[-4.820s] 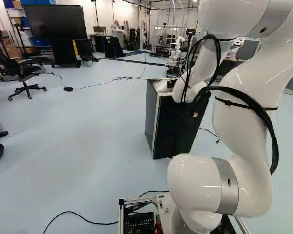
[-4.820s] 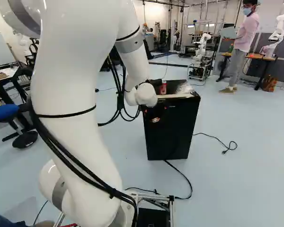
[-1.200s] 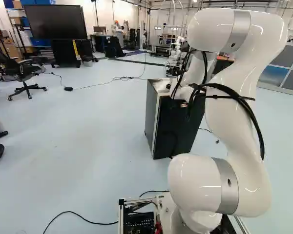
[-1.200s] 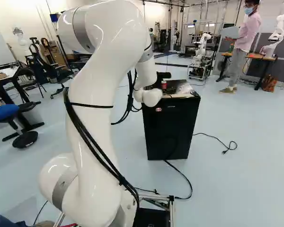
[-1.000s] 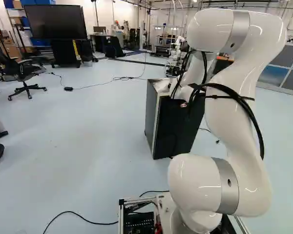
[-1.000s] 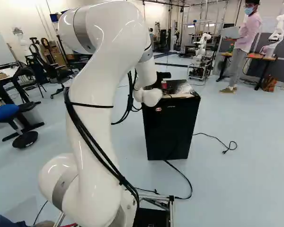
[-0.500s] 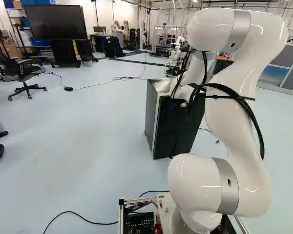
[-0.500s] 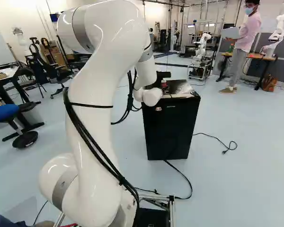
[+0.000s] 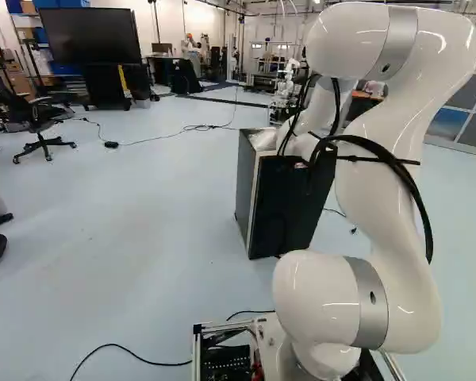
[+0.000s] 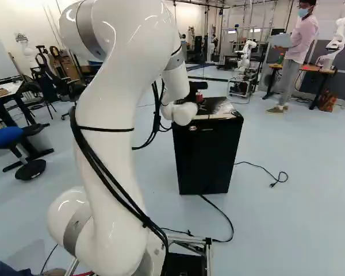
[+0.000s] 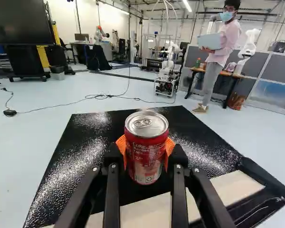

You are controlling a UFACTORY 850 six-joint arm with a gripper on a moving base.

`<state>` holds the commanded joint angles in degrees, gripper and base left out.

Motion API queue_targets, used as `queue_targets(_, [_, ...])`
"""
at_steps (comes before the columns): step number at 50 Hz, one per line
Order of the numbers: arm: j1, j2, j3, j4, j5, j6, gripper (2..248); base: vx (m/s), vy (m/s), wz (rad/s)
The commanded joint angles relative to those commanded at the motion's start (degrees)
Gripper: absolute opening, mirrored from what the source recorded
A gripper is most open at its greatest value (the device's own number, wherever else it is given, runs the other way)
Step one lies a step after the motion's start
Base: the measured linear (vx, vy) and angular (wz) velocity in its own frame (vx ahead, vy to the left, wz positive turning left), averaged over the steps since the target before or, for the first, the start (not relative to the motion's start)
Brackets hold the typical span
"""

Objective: Grab a drink from the fridge

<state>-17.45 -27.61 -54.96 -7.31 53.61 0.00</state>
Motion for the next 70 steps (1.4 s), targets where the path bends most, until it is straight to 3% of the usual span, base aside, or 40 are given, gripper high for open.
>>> queue_targets(40, [0.18,2.61,0.44,0.07,-0.04,0.0,96,0.0,0.0,0.0])
queue_targets(70, [2.05,7.04,5.8,0.86,-0.42,0.0,96,0.0,0.0,0.0])
